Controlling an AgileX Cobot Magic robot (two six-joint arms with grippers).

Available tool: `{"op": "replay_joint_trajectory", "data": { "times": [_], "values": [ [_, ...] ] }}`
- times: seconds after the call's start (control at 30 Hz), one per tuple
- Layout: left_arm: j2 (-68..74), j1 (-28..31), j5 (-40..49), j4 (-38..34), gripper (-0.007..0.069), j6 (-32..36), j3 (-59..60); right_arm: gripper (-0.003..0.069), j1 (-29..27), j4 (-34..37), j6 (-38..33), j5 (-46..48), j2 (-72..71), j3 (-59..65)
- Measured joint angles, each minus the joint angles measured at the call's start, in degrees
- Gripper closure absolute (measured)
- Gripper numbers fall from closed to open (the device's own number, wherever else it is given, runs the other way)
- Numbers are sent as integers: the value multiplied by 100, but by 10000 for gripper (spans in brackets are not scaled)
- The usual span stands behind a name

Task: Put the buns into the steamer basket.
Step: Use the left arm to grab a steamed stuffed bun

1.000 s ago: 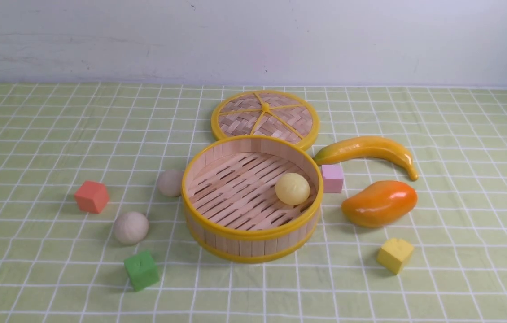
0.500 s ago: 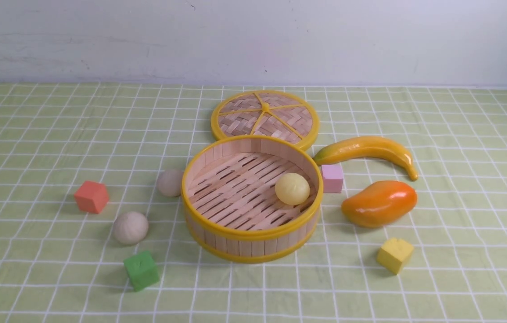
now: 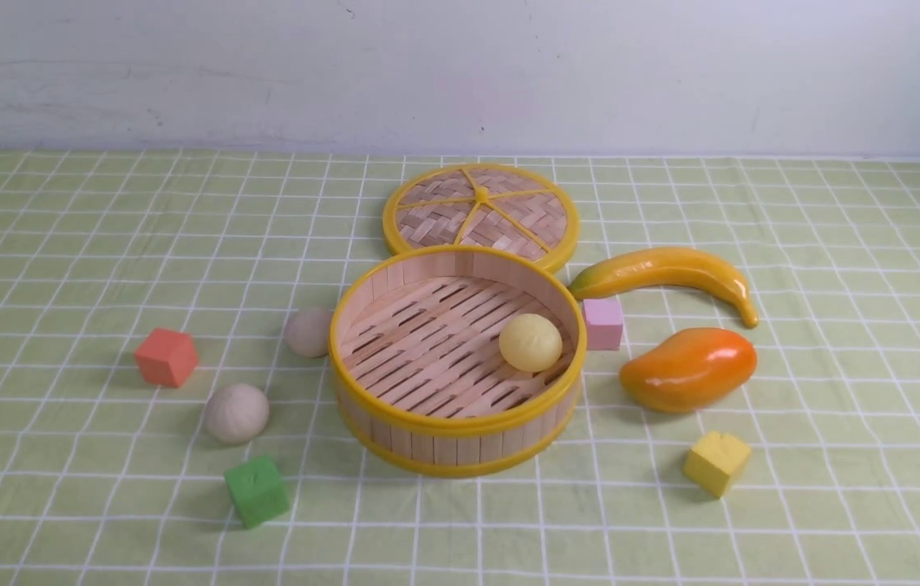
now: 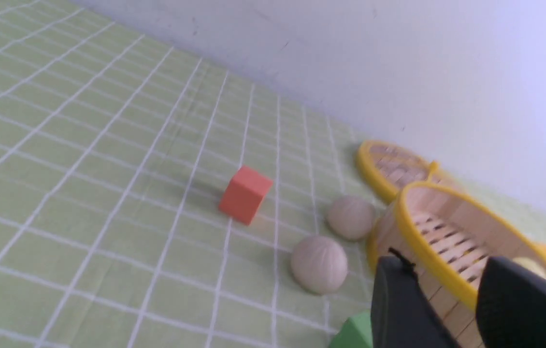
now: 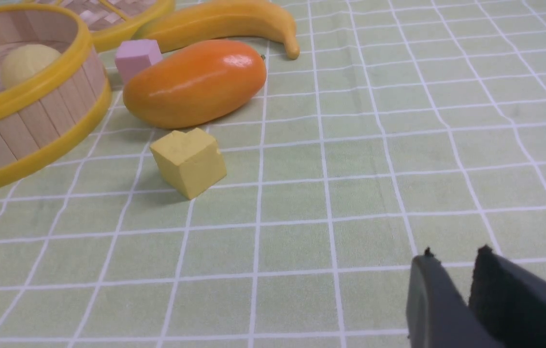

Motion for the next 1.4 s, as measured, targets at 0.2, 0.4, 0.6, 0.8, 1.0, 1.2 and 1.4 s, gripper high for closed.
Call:
{"op": "replay_joint_trajectory", "data": {
  "times": [0.2,0.4,0.6,0.8,1.0,1.2,1.4],
  "values": [
    [0,0,-1396,-13,386,-88,-55,522,0,0,0,0,0,0],
    [111,0,-1391,-23,386,-88,-1267,522,0,0,0,-1,0,0],
    [1269,0,-33,-23,386,-88,-3104,515,0,0,0,-1,0,0],
    [2531,0,1799,59,386,-88,-4209,508,0,0,0,-1,0,0],
    [3336,0,2157,382,386,-117,-4255,502,0,0,0,-1,0,0],
    [4432,0,2609,13,386,-326,-4260,499,0,0,0,-1,0,0],
    [5745,0,3507,-349,386,-349,-4761,499,0,0,0,-1,0,0]
  ]
}}
